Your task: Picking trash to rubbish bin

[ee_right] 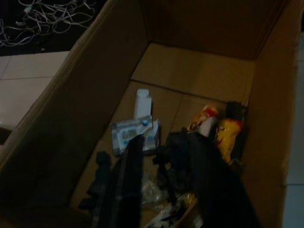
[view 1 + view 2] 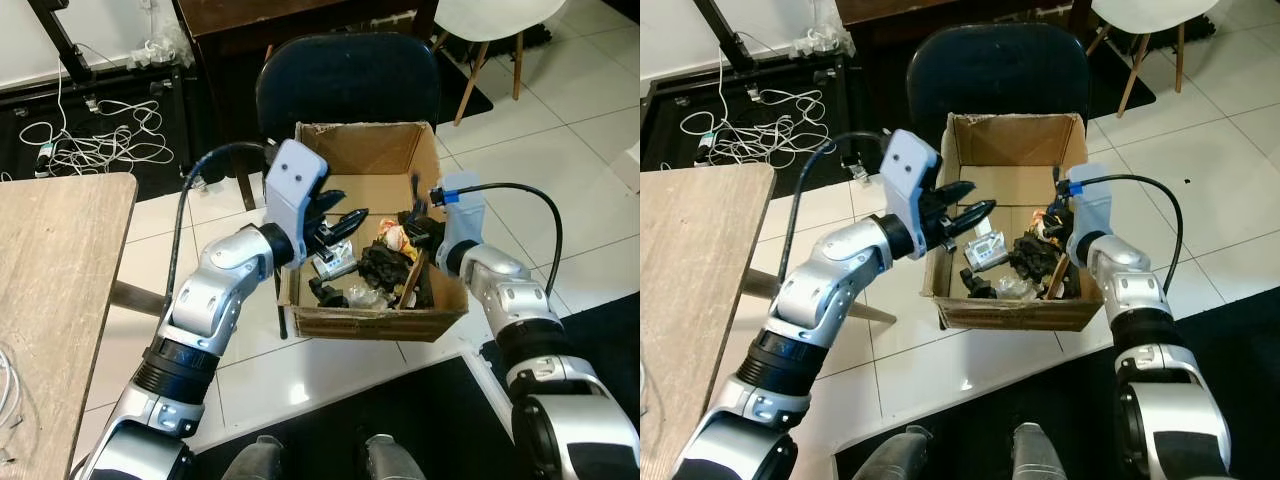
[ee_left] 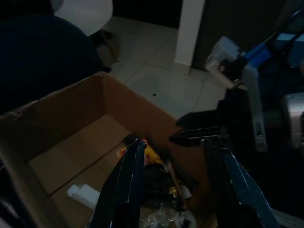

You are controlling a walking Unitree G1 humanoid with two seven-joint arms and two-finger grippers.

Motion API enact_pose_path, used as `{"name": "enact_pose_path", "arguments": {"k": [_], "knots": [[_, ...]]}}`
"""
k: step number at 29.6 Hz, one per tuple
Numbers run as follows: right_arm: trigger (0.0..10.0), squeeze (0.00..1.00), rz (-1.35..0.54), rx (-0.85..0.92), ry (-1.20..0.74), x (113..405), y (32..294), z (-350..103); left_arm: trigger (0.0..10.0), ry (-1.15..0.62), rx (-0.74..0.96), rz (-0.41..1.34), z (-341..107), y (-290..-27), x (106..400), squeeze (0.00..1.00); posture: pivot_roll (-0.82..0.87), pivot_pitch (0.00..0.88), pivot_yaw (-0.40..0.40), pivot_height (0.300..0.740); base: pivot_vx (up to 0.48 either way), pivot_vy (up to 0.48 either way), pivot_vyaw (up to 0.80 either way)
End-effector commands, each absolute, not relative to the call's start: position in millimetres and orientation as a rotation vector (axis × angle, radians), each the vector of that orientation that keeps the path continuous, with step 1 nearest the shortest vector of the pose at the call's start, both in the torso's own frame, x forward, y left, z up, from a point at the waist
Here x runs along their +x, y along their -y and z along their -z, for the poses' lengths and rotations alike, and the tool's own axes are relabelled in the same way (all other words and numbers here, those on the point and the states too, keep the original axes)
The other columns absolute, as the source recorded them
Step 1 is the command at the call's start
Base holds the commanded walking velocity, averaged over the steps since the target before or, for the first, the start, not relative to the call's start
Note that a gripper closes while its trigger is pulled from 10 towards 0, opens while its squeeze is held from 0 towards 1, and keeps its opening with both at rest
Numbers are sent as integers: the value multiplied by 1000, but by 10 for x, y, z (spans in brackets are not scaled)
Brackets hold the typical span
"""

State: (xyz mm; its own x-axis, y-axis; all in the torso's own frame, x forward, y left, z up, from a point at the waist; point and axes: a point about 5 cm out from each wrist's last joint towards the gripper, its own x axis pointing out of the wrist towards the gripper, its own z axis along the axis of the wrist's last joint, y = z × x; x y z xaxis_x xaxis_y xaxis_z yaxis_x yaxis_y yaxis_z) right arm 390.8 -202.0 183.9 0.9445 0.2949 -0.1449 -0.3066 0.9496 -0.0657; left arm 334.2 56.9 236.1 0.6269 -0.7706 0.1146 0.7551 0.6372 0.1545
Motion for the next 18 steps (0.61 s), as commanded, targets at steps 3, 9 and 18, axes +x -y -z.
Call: {"name": "enact_pose_path", "arguments": {"k": [3,9,18], "knots": [[10000,0,-285,-133,-123,3923,2034,-1853,10000,171,98,830,-2288,-611,3355,0,16,307,76,740,0,0,0],[10000,0,-164,-64,119,3939,2128,-2282,10000,183,-13,587,-2347,-819,3419,0,1,260,54,740,0,0,0],[10000,0,-163,72,284,3654,1907,-2367,10000,204,-141,230,-2229,-1152,3298,0,19,90,-1,740,0,0,0]]}}
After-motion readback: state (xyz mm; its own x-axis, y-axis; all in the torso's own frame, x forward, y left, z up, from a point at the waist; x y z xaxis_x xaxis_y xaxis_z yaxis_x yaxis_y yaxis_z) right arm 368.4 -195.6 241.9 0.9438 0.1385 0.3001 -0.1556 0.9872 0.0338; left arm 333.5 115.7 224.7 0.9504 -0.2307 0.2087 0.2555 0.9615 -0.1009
